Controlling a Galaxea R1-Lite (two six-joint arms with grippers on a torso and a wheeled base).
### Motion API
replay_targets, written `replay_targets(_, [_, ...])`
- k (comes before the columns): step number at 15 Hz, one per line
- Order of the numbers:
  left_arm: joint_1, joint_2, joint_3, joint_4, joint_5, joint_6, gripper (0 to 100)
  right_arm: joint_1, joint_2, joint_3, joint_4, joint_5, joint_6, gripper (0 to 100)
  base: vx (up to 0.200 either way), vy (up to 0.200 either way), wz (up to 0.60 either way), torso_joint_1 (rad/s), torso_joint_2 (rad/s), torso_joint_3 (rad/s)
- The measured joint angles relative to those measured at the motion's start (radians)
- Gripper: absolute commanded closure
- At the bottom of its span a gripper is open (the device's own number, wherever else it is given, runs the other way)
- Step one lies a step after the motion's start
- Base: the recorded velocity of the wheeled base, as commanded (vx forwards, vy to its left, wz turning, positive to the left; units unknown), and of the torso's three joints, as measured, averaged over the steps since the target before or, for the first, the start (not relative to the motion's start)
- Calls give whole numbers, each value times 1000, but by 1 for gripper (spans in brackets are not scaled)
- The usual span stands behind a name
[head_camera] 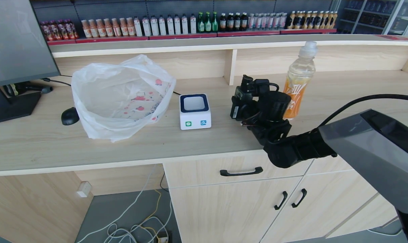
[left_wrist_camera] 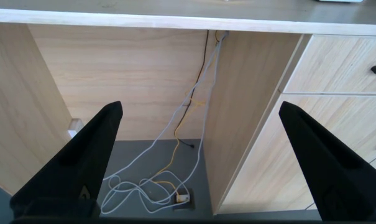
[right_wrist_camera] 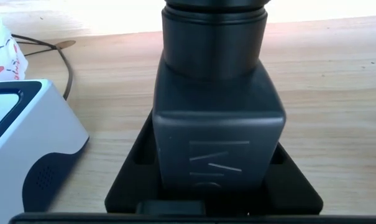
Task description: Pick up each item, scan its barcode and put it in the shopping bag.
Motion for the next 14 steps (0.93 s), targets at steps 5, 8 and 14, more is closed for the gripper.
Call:
replay_targets(5, [0, 0, 0, 0, 0, 0, 0, 0, -14, 8, 3, 0, 3, 100, 0, 0, 0, 0, 0, 0])
replay_targets(8, [1, 0, 0, 0, 0, 0, 0, 3, -47, 14, 1, 1, 3, 100, 0, 0, 0, 0, 0, 0])
replay_targets(14, [0, 0, 0, 0, 0, 0, 0, 43, -182, 177, -94, 16, 6, 100, 0, 0, 0, 0, 0, 0])
